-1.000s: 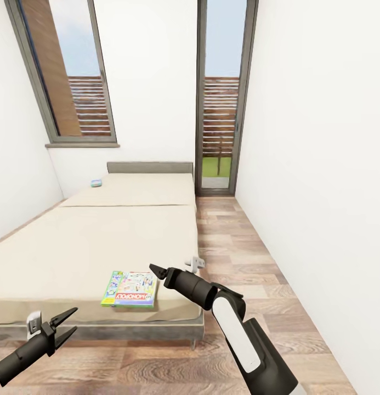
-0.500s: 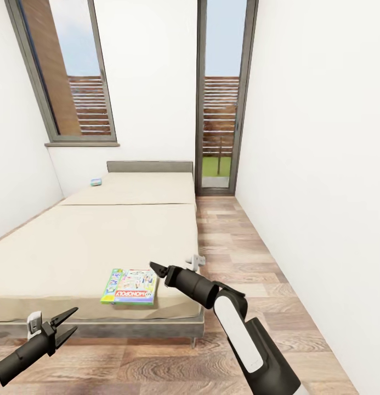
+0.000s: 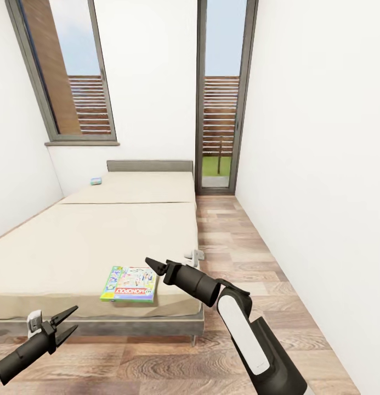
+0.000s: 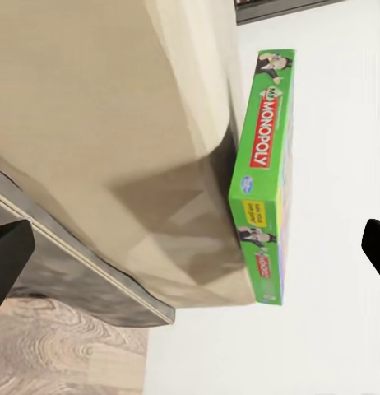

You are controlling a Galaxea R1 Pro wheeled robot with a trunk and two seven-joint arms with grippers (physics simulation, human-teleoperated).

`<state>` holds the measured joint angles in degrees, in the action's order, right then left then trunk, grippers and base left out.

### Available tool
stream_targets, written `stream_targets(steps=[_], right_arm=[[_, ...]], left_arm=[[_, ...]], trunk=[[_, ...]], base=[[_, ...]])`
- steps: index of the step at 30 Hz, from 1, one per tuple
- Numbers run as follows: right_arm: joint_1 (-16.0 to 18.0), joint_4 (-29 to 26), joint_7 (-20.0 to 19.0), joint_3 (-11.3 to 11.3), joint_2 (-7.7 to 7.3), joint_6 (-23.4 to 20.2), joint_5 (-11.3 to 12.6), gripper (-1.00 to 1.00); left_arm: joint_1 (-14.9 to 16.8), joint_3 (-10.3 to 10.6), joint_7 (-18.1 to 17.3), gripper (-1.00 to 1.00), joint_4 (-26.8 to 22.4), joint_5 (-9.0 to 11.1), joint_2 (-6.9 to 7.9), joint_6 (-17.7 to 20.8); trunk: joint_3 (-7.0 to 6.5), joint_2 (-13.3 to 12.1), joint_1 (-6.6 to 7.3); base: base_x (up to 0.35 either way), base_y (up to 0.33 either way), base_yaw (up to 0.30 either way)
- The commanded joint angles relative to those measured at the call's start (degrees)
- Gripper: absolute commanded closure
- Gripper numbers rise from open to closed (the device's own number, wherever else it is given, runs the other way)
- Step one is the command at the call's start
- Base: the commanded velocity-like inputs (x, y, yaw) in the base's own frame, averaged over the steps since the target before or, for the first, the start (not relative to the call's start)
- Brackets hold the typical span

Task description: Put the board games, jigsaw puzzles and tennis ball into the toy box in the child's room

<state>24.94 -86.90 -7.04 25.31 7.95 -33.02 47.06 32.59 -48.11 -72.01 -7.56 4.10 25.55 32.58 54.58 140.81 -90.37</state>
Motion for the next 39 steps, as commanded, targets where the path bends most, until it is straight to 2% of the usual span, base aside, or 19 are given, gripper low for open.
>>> stream_targets(steps=[1, 6, 14, 22, 28, 39], right_arm=[[0.03, -0.06, -0.19, -0.01, -0.01, -0.25, 0.05, -1.00], [0.02, -0.14, -0.41, 0.13, -0.16, -0.17, 0.05, -1.00], [0.02, -0.15, -0.38, 0.25, -0.14, -0.13, 0.05, -1.00], [0.02, -0.12, -0.29, 0.27, -0.13, -0.06, 0.05, -1.00], [0.02, -0.11, -0.26, 0.33, -0.13, -0.03, 0.05, -1.00], [0.02, -0.11, -0.25, 0.40, -0.07, 0.04, -0.38, -1.00]], left_arm=[[0.02, 0.30, -0.54, -1.00, -0.04, 0.40, -0.01, 0.58], [0.02, 1.26, -2.67, -1.00, -0.22, 0.32, -0.18, 0.55], [0.02, 4.64, -4.02, -1.00, -0.50, 0.30, -0.21, 0.48], [0.02, 6.35, -7.32, -1.00, -2.29, 0.30, -0.55, 0.47], [0.02, 8.18, -8.42, -1.00, -2.91, 0.30, -0.80, 0.47], [0.02, 8.92, -8.72, -1.00, -3.06, 0.30, -0.93, 0.47]], trunk=[[0.06, 0.02, 0.01], [0.06, 0.02, 0.01], [0.06, 0.02, 0.01], [0.06, 0.02, 0.01], [0.06, 0.02, 0.01], [0.06, 0.02, 0.01]], base=[[0.000, 0.000, 0.000], [0.000, 0.000, 0.000], [0.000, 0.000, 0.000], [0.000, 0.000, 0.000], [0.004, -0.001, 0.000], [0.106, -0.085, 0.000]])
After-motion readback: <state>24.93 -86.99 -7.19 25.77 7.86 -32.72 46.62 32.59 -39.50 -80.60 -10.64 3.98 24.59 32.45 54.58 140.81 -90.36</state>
